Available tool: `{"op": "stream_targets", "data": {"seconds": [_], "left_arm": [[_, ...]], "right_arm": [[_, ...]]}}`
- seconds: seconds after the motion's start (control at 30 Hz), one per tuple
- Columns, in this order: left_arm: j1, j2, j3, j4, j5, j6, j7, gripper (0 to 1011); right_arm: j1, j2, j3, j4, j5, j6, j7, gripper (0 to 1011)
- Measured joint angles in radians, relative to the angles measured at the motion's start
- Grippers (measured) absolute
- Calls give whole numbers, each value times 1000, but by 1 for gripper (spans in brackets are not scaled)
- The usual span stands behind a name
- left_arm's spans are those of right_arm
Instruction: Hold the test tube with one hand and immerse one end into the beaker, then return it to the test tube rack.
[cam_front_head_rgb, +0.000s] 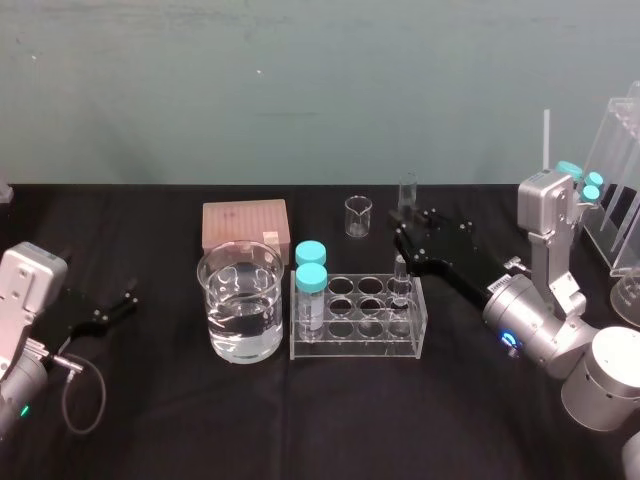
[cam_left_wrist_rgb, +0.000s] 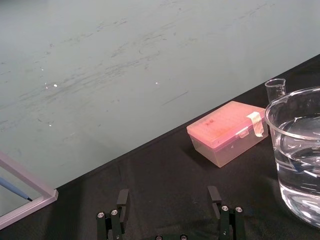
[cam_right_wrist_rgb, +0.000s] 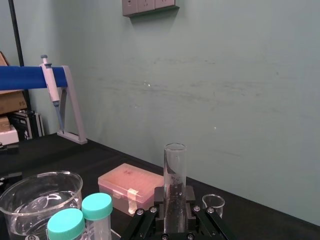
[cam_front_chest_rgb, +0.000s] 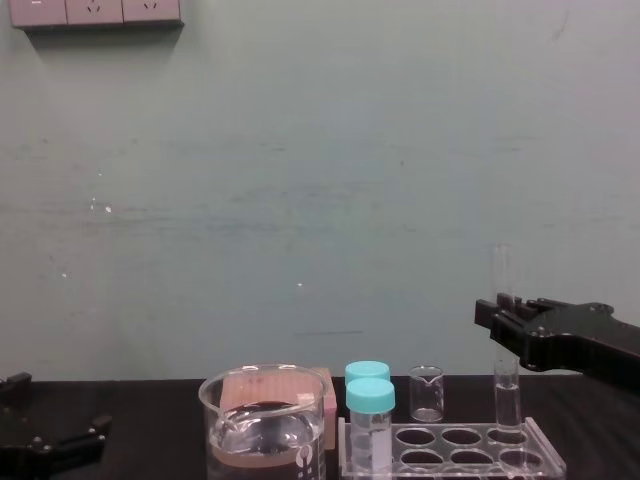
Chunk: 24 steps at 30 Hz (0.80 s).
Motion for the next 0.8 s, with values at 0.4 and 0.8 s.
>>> {"op": "stream_targets", "data": {"seconds": [0.4,0.8], "left_arm": [[0,0,0,0,0,0,0,1000],[0,0,0,0,0,0,0,1000]], "right_arm": [[6,-6,-5,20,-9,3,0,235],[9,-10,-9,28,-17,10,0,234]]}}
